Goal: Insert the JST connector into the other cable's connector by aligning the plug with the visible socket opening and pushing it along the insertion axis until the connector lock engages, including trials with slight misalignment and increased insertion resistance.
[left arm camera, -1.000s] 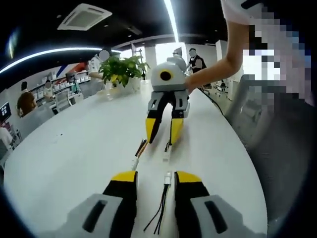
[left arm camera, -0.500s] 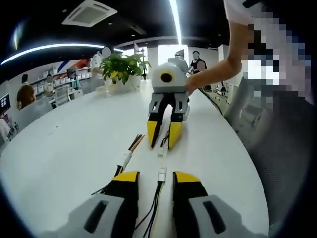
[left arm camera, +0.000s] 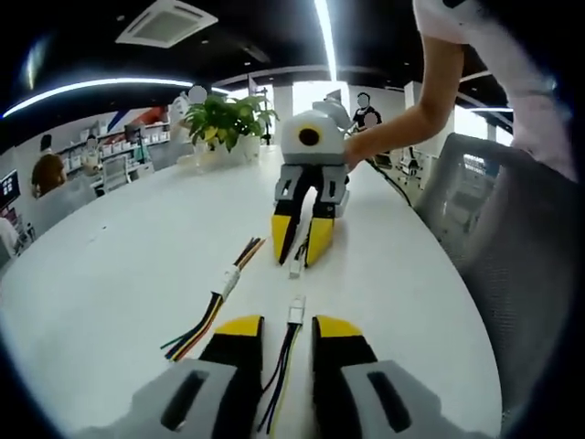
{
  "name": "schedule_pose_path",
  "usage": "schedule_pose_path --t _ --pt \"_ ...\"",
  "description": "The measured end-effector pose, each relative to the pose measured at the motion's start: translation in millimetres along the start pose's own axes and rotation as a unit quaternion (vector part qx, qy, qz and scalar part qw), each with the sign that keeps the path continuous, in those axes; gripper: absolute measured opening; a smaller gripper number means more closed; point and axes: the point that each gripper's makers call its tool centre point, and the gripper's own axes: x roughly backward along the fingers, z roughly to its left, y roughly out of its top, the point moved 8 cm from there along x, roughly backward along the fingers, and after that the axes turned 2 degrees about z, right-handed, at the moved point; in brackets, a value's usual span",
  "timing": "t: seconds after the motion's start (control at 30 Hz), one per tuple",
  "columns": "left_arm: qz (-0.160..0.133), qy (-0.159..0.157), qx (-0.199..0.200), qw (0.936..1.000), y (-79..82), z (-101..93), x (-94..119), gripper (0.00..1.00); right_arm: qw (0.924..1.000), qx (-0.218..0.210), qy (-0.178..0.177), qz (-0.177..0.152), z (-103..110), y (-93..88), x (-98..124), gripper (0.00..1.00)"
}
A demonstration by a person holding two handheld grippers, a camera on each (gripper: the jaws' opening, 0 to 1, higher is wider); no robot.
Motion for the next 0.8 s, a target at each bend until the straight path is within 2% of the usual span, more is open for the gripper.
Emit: schedule_pose_path --t 0.17,0.4,0.8 --pt "-0.003 -0.001 -0.006 1.0 0.8 -2.9 -1.8 0.1 1.0 0.003 -0.002 -0.002 0.4 -0.2 -0.6 0.09" --pt "-0.012 -0.007 -0.008 0.9999 0.3 -6.2 -6.1 0.01 0.9999 -0.008 -0.013 -0.005 -4.6 -3.7 0.9 0.05" --pt "-0.015 -0.009 -0.01 0.9998 1.2 -3.2 -10.1 0.0 0.9993 -0.026 -0.024 -0.005 -4.9 -1.6 -0.6 0.05"
